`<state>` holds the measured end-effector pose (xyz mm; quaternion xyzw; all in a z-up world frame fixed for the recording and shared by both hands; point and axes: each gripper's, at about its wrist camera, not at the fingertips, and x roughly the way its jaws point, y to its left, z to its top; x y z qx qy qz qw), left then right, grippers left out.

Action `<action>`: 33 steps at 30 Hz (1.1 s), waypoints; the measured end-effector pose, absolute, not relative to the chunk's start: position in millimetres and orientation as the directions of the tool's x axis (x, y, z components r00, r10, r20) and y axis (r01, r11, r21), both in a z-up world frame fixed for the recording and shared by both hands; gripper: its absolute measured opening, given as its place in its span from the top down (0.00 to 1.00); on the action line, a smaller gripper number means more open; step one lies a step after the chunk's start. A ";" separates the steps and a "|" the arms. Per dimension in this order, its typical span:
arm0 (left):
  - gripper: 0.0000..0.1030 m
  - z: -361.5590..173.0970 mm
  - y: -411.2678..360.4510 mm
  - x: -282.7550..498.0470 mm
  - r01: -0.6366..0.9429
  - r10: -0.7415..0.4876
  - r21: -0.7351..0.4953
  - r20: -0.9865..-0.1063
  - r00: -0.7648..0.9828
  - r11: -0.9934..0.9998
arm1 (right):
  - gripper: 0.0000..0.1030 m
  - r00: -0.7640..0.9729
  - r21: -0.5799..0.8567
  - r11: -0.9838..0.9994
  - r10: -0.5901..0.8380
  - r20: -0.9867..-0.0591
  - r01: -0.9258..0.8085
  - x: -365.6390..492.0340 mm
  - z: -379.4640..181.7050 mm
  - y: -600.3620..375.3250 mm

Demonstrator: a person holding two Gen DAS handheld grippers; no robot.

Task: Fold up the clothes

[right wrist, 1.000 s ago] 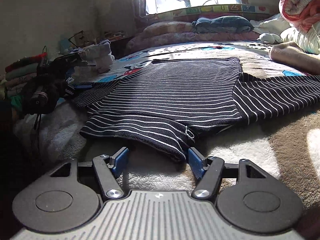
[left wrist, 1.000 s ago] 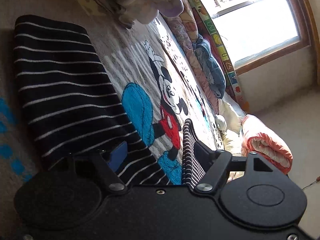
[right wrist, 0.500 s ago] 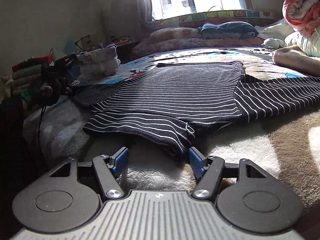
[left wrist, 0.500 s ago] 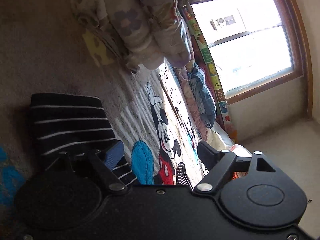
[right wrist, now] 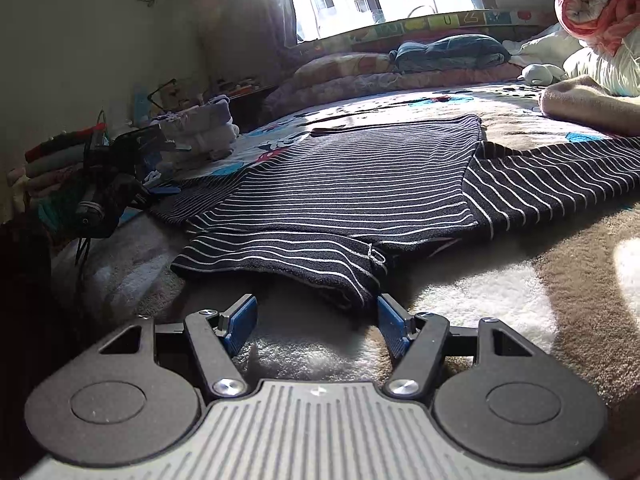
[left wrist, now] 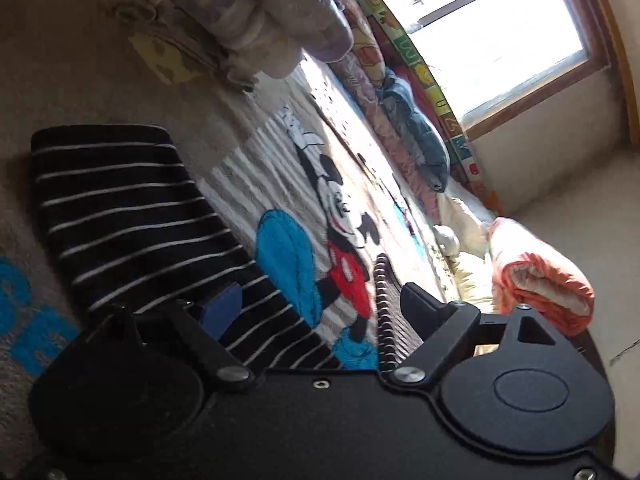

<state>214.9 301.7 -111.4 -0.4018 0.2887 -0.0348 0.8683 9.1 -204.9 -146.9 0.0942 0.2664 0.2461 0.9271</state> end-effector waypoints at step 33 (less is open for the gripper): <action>0.19 -106.0 -156.2 82.3 0.528 -0.347 0.243 -0.526 0.777 0.814 | 0.30 0.922 0.901 0.425 0.310 -0.233 0.085 62.6 -174.1 -488.6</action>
